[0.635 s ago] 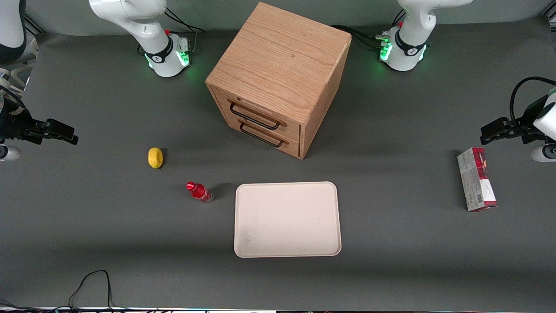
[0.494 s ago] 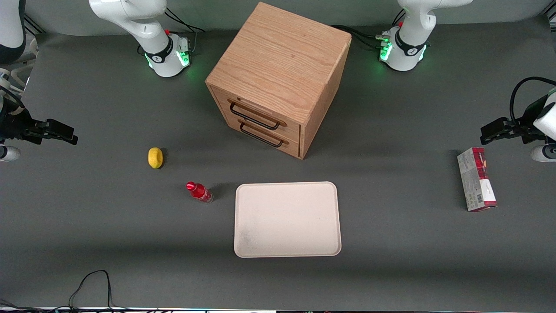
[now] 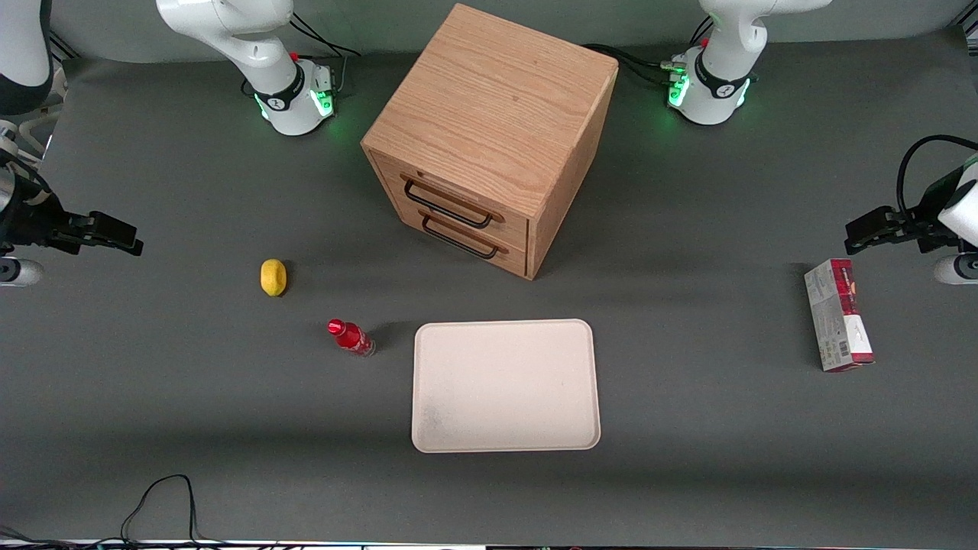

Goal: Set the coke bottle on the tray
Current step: 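Move the open right gripper down over the red Coca-Cola bottle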

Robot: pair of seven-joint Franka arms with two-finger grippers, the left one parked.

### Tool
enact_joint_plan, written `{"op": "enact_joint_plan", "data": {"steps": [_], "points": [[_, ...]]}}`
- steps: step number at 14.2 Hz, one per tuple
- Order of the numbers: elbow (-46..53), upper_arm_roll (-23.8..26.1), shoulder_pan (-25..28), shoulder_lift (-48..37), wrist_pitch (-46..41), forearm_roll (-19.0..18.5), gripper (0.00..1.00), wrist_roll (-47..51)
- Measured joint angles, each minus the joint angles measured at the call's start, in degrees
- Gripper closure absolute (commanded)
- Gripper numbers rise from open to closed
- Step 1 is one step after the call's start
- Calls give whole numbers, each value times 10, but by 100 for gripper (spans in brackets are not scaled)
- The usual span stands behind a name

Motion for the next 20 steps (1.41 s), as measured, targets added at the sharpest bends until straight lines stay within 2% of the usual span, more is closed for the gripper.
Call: {"op": "enact_joint_plan", "data": {"steps": [2, 6, 8, 11, 15, 20], "points": [[28, 2, 38, 27, 3, 1, 0, 42], [147, 5, 135, 138, 8, 1, 0, 128], [210, 8, 156, 197, 10, 1, 0, 150], [261, 25, 157, 247, 10, 1, 0, 173], [236, 25, 154, 253, 15, 1, 0, 174], [105, 27, 154, 256, 151, 1, 0, 174]]}}
